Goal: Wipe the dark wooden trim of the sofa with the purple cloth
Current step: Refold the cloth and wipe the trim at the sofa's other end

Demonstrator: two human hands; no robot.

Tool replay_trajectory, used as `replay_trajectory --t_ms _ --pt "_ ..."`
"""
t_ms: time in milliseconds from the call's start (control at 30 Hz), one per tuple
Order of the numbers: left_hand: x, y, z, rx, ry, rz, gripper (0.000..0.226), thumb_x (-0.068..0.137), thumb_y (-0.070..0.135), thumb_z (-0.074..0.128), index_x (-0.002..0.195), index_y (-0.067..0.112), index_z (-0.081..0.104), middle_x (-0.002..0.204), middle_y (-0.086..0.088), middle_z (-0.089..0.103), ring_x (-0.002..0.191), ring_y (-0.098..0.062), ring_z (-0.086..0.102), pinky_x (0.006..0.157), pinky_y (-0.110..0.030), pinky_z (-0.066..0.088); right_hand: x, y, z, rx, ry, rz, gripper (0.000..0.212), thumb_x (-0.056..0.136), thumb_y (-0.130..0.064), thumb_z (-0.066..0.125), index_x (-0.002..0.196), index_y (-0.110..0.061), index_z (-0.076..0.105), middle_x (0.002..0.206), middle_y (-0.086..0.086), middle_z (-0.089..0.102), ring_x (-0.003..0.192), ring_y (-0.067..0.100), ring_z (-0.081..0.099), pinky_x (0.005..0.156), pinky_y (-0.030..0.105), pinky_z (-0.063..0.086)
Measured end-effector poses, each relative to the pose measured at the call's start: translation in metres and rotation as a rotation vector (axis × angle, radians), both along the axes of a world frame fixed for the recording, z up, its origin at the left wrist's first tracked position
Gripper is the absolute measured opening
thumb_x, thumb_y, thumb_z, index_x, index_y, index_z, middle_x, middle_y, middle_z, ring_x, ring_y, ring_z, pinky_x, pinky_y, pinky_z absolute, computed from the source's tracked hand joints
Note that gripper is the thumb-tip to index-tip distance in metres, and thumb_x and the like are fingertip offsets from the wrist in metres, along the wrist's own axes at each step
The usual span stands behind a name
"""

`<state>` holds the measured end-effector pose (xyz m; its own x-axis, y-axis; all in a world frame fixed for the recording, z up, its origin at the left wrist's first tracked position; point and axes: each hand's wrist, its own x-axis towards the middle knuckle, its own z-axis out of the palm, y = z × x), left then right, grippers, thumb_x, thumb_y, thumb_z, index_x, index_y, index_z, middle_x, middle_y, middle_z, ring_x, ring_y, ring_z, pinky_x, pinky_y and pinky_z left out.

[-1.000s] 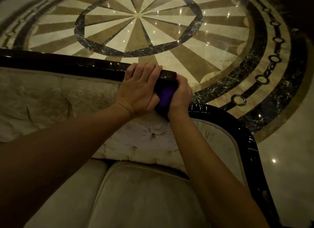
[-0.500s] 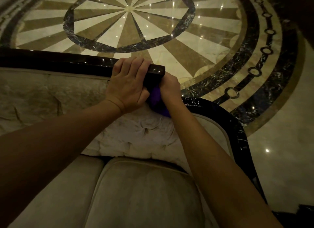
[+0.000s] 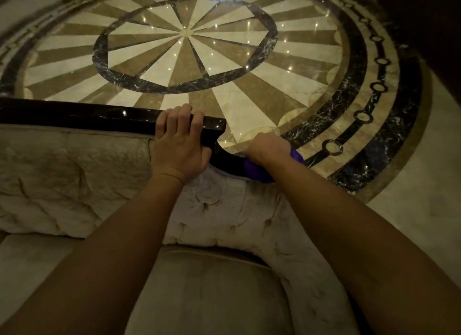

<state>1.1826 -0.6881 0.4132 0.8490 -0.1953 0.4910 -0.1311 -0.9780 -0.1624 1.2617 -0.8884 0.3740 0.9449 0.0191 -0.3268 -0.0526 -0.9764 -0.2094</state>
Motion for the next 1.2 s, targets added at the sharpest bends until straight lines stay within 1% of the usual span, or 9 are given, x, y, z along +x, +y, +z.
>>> replay_trajectory --t_ms 267,367,533,733,967,1067,1100,1167,1200 --pt "-0.01 -0.023 0.003 -0.132 0.067 0.102 0.066 0.079 0.029 0.055 0.138 0.001 0.044 0.14 -0.025 0.048 0.133 -0.041 0.038 0.122 -0.056 0.02 -0.048 -0.13 0.001 -0.045 0.088 -0.374 0.051 0.098 -0.047 0.052 0.13 -0.009 0.063 0.135 0.017 0.064 0.119 0.037 0.062 0.088 0.043 0.047" --pt "-0.017 -0.039 0.01 -0.182 0.114 0.191 0.067 0.082 0.023 0.062 0.141 0.0 0.041 0.144 -0.026 0.045 0.14 -0.043 0.037 0.124 -0.059 0.017 -0.107 -0.16 -0.017 -0.021 -0.05 -0.461 0.042 0.103 -0.037 0.042 0.114 -0.007 0.069 0.118 0.017 0.069 0.107 0.036 0.064 0.083 0.039 0.046" --pt "-0.063 -0.078 0.015 -0.353 0.165 0.239 0.075 0.087 0.018 0.062 0.154 0.001 0.031 0.164 -0.025 0.026 0.155 -0.041 0.017 0.127 -0.058 0.009 -0.215 -0.196 -0.075 -0.093 0.005 -0.5 0.028 0.107 -0.026 0.043 0.11 -0.014 0.068 0.108 0.009 0.07 0.09 0.029 0.066 0.076 0.039 0.051" --pt "-0.194 -0.153 -0.027 -0.368 0.537 0.219 0.072 0.094 0.025 0.062 0.155 0.0 0.033 0.168 -0.024 0.017 0.157 -0.038 0.012 0.128 -0.052 0.011 -0.3 -0.222 -0.098 -0.133 0.072 -0.457 0.031 0.109 -0.024 0.038 0.114 -0.011 0.066 0.108 0.005 0.068 0.084 0.022 0.061 0.071 0.033 0.048" --pt "-0.306 -0.215 -0.04 -0.552 0.77 0.203 0.058 0.091 0.018 0.065 0.144 -0.001 0.05 0.158 -0.024 0.039 0.146 -0.04 0.036 0.119 -0.051 0.033 -0.399 -0.245 -0.079 -0.17 0.194 -0.243 0.025 0.106 -0.012 0.043 0.114 -0.01 0.066 0.116 0.008 0.062 0.102 0.027 0.064 0.078 0.036 0.048" --pt "-0.343 -0.22 -0.046 -0.631 0.999 0.231 0.048 0.097 0.021 0.063 0.139 0.001 0.055 0.149 -0.019 0.05 0.141 -0.035 0.043 0.114 -0.043 0.037 -0.422 -0.262 -0.067 -0.138 0.349 -0.181 0.026 0.106 -0.016 0.043 0.111 -0.01 0.069 0.111 0.007 0.066 0.104 0.028 0.067 0.08 0.035 0.05" --pt "-0.359 -0.221 -0.039 -0.708 1.089 0.266 0.04 0.099 0.022 0.061 0.134 0.004 0.059 0.141 -0.016 0.055 0.133 -0.032 0.05 0.11 -0.042 0.039 -0.433 -0.269 -0.053 -0.13 0.397 -0.191 0.027 0.106 -0.021 0.044 0.103 -0.011 0.069 0.108 0.007 0.068 0.104 0.027 0.068 0.083 0.035 0.051" --pt "-0.378 -0.223 -0.035 -0.902 1.194 0.316 0.014 0.099 0.02 0.059 0.099 0.01 0.069 0.103 -0.012 0.065 0.1 -0.026 0.062 0.089 -0.043 0.049 -0.44 -0.279 -0.037 -0.051 0.414 -0.308 0.03 0.103 -0.03 0.045 0.087 -0.013 0.064 0.104 0.006 0.07 0.1 0.026 0.069 0.084 0.033 0.052" --pt "-0.394 -0.221 -0.027 -1.008 1.217 0.324 0.016 0.099 0.021 0.059 0.087 0.013 0.066 0.092 -0.008 0.064 0.086 -0.022 0.061 0.078 -0.042 0.049 -0.446 -0.279 -0.023 0.014 0.381 -0.358 0.032 0.103 -0.033 0.044 0.087 -0.013 0.063 0.104 0.008 0.07 0.098 0.027 0.068 0.082 0.033 0.051"
